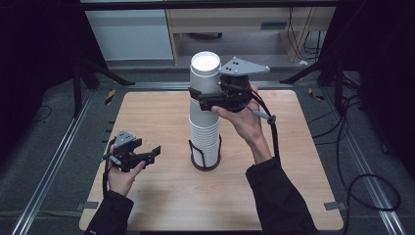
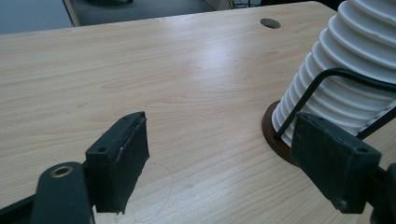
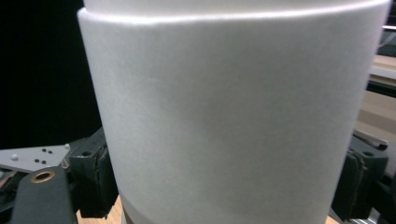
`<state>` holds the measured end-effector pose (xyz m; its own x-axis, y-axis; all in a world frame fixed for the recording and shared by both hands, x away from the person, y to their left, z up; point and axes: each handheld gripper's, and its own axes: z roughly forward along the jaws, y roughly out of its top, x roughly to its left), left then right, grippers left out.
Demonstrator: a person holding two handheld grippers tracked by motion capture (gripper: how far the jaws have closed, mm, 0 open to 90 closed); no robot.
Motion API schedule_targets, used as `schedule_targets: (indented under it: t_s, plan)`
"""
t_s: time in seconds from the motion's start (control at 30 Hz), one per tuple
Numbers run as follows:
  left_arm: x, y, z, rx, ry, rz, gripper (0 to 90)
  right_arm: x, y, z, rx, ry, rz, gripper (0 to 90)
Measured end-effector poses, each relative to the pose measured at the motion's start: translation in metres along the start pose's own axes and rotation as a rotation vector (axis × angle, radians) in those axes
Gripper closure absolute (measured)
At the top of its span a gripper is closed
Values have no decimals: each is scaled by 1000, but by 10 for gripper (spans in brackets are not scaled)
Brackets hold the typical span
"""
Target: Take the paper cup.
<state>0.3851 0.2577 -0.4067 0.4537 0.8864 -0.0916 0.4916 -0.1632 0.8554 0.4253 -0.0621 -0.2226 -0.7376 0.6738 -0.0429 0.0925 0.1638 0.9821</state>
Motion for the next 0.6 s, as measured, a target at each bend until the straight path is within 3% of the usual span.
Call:
schedule_targets:
  t_s: [0.3,0.6]
  plan:
    - [0,0,-1,-1,1,-1,185,1,11,-11,0,10,-26,153]
    - [0,1,-2,1,-4,10,190,-2,16,-37,14,7,-61,155]
